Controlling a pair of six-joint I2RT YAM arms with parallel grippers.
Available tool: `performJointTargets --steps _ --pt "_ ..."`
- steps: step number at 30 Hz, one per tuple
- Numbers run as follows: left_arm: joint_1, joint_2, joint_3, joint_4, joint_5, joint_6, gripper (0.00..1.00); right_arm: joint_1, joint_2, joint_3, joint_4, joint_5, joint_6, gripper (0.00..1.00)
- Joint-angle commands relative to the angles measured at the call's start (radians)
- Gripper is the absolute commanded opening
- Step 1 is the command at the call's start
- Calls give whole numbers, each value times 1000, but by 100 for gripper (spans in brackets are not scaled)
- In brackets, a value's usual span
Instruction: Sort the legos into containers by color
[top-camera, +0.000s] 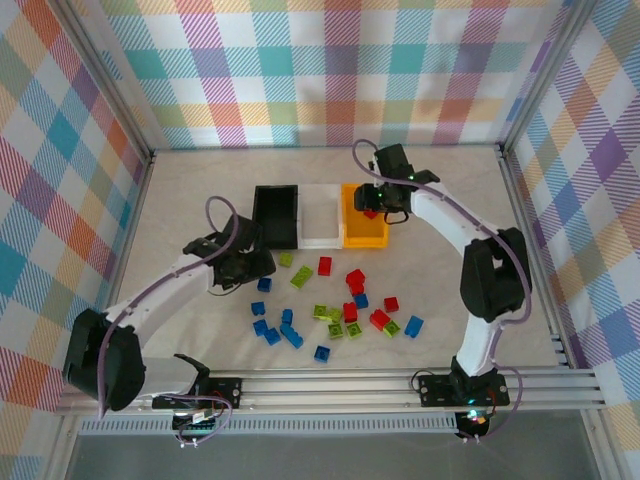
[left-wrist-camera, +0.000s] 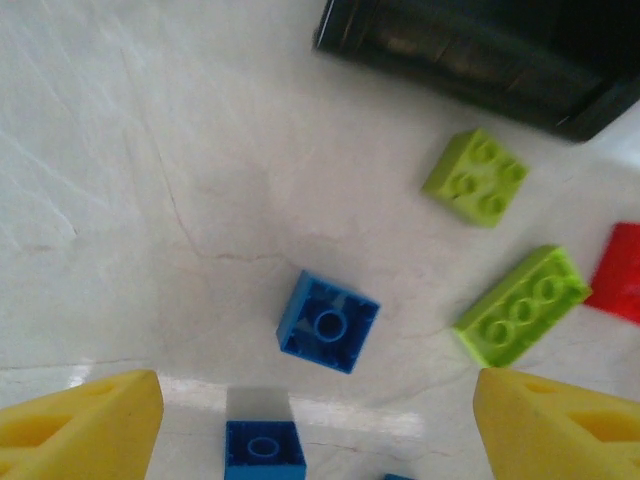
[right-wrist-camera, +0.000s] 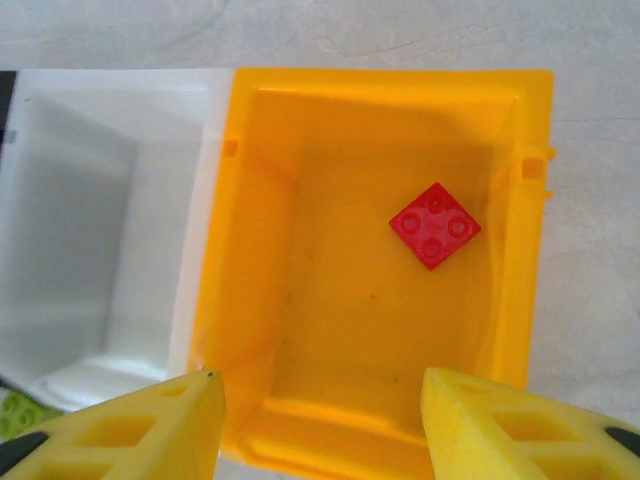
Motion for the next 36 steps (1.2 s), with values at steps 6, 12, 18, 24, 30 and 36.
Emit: performJointTargets --steps 6,12,18,24,30,36 --pt "-65 186 -8 87 -50 10 78 4 -93 -117 68 -48 26 55" --pt "-65 283 17 73 -126 27 68 4 -126 -150 75 -35 24 55" --pt "-65 310 3 105 -119 38 52 4 -142 -166 79 -31 23 55" --pt "-65 292 15 94 -136 43 35 4 -140 -169 78 -32 27 54" --pt "-60 194 87 28 -144 40 32 4 -160 -190 76 -53 29 54" --pt "18 189 290 5 -138 29 32 7 -180 -259 95 -83 44 54"
